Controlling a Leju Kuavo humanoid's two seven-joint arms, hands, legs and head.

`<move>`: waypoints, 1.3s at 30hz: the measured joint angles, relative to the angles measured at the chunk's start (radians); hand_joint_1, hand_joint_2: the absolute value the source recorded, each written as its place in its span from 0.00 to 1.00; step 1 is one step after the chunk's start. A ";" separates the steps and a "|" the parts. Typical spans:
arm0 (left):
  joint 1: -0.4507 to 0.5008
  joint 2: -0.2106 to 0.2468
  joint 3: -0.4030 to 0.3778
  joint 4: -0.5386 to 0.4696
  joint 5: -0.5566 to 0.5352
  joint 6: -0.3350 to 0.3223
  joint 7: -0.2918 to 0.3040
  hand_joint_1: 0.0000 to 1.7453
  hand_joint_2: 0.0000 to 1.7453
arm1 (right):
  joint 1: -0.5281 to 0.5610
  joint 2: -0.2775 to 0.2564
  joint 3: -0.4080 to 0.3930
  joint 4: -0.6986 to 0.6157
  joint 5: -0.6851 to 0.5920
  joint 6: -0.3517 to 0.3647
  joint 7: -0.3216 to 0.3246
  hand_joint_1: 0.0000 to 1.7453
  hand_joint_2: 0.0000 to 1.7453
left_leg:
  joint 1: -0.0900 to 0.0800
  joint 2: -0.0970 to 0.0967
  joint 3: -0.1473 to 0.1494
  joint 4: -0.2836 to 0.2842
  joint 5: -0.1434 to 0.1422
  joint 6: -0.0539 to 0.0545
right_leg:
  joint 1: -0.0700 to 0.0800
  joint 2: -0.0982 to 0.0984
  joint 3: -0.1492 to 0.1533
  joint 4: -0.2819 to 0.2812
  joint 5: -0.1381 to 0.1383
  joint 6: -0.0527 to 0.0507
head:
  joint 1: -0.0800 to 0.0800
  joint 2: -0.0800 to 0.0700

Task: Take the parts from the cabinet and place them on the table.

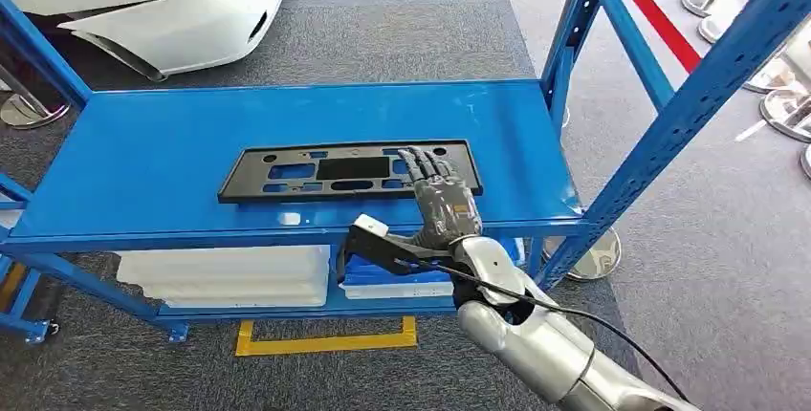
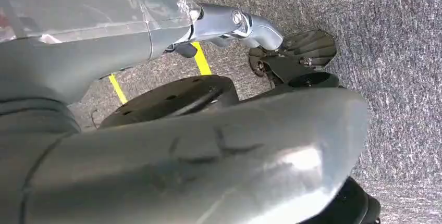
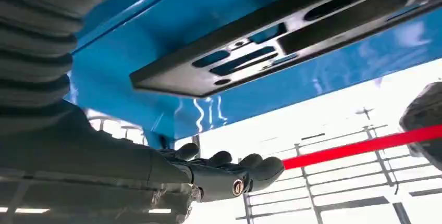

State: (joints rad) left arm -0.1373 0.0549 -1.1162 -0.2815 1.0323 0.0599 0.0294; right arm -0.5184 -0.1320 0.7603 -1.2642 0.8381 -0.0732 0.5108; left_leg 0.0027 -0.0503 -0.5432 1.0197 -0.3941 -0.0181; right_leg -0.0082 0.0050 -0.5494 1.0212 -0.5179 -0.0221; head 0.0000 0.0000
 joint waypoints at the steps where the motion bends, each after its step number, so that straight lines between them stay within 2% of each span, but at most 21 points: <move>1: 0.003 0.003 0.000 0.000 -0.002 -0.002 0.000 0.00 0.00 | 0.000 -0.010 -0.002 0.000 0.010 0.005 0.007 0.00 1.00 | 0.000 0.000 0.000 0.000 0.000 0.000 | 0.000 0.000 0.000 0.000 0.000 0.000 | 0.001 0.000; 7: 0.013 0.020 0.000 0.000 -0.007 -0.015 -0.007 0.00 0.00 | -0.001 -0.056 -0.007 0.000 0.042 0.048 0.026 0.00 1.00 | 0.000 0.000 0.000 0.000 0.000 0.000 | 0.000 0.000 0.000 0.000 0.000 0.000 | 0.000 0.000; 10: 0.013 0.024 -0.002 0.000 -0.009 -0.019 -0.007 0.00 0.00 | -0.014 -0.068 -0.003 0.018 0.029 0.100 -0.004 0.00 1.00 | 0.000 0.000 0.000 0.000 0.000 0.000 | 0.000 0.000 0.000 0.000 0.000 0.000 | 0.000 0.000; 12: 0.012 0.026 -0.005 0.000 -0.010 -0.022 -0.006 0.00 0.00 | -0.024 -0.072 0.001 0.039 0.021 0.109 -0.040 0.00 1.00 | 0.000 0.000 -0.001 0.000 0.000 0.000 | 0.000 0.000 0.000 0.000 0.000 0.000 | 0.000 0.000; 18: 0.009 0.030 -0.011 0.000 -0.022 -0.031 -0.006 0.00 0.00 | -0.063 -0.074 0.026 0.121 0.025 0.097 -0.104 0.00 1.00 | 0.000 0.000 -0.001 0.000 0.000 0.000 | 0.000 0.000 0.000 0.000 0.000 0.000 | 0.000 0.000; 22: 0.005 0.032 -0.016 0.000 -0.030 -0.033 -0.006 0.00 0.00 | -0.111 -0.073 0.047 0.210 0.022 0.046 -0.140 0.00 1.00 | 0.000 0.000 -0.001 0.000 0.000 0.000 | 0.000 0.000 0.000 0.000 0.000 0.000 | 0.000 0.000; 32: 0.001 0.035 -0.017 0.000 -0.041 -0.033 0.007 0.00 0.00 | -0.185 -0.074 0.064 0.371 0.016 0.008 -0.151 0.00 1.00 | 0.000 0.000 -0.001 0.000 0.000 0.000 | 0.000 0.000 0.000 0.000 0.000 0.000 | 0.000 0.000; 39: -0.002 0.036 -0.017 0.000 -0.051 -0.041 0.010 0.00 0.00 | -0.217 -0.077 0.066 0.474 -0.072 -0.001 -0.201 0.00 1.00 | 0.000 0.000 -0.001 0.001 0.000 0.000 | 0.000 0.000 0.000 0.000 0.000 0.000 | 0.000 0.000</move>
State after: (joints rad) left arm -0.1396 0.0908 -1.1334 -0.2811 0.9812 0.0191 0.0397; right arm -0.7351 -0.2091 0.8267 -0.7897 0.7657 -0.0740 0.3094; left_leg 0.0028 -0.0506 -0.5439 1.0203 -0.3940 -0.0179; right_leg -0.0083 0.0047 -0.5496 1.0213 -0.5177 -0.0218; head 0.0004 0.0000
